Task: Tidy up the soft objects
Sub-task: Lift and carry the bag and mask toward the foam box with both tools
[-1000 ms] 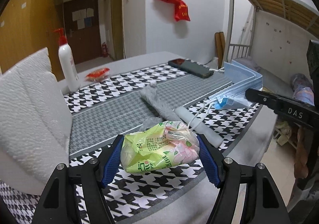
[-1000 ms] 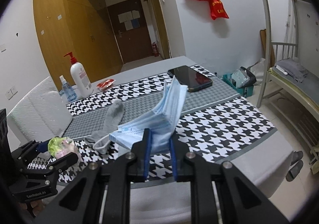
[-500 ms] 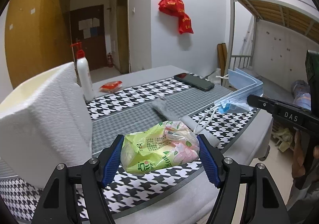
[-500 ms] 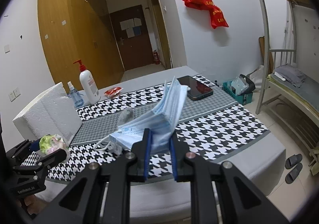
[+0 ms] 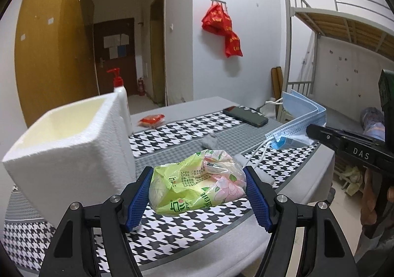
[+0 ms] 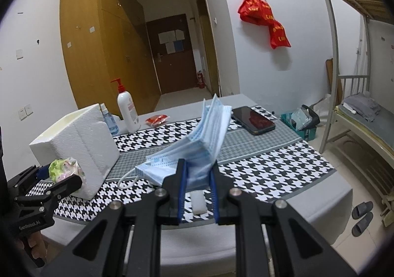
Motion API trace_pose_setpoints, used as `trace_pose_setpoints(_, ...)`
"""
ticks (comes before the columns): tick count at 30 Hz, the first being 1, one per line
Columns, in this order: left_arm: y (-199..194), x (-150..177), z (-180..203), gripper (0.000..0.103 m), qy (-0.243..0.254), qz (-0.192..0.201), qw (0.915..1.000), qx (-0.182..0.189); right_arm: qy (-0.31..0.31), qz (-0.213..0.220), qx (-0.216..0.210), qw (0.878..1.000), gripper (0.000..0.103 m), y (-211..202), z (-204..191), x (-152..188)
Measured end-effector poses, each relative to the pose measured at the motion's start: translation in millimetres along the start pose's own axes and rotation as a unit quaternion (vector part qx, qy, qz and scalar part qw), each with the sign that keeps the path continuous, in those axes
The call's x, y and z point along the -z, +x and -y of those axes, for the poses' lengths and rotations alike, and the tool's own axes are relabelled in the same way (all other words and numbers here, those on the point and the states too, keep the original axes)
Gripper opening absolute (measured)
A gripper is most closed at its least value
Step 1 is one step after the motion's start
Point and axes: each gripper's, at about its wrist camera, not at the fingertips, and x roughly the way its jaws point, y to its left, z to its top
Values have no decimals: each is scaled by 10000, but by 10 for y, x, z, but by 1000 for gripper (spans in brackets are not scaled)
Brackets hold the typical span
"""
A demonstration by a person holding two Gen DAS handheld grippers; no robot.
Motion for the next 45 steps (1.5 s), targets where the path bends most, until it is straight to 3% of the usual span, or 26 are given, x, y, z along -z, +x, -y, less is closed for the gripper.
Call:
trace_pose_setpoints(28, -686, -12, -547, 73, -283, 621, 9967, -432, -396, 410, -302, 9979, 21, -273, -660, -114)
trace_pose_setpoints(45, -1008, 12, -851, 73, -396, 809, 9901, -1078, -618, 493, -709, 9943, 21, -190, -992, -178)
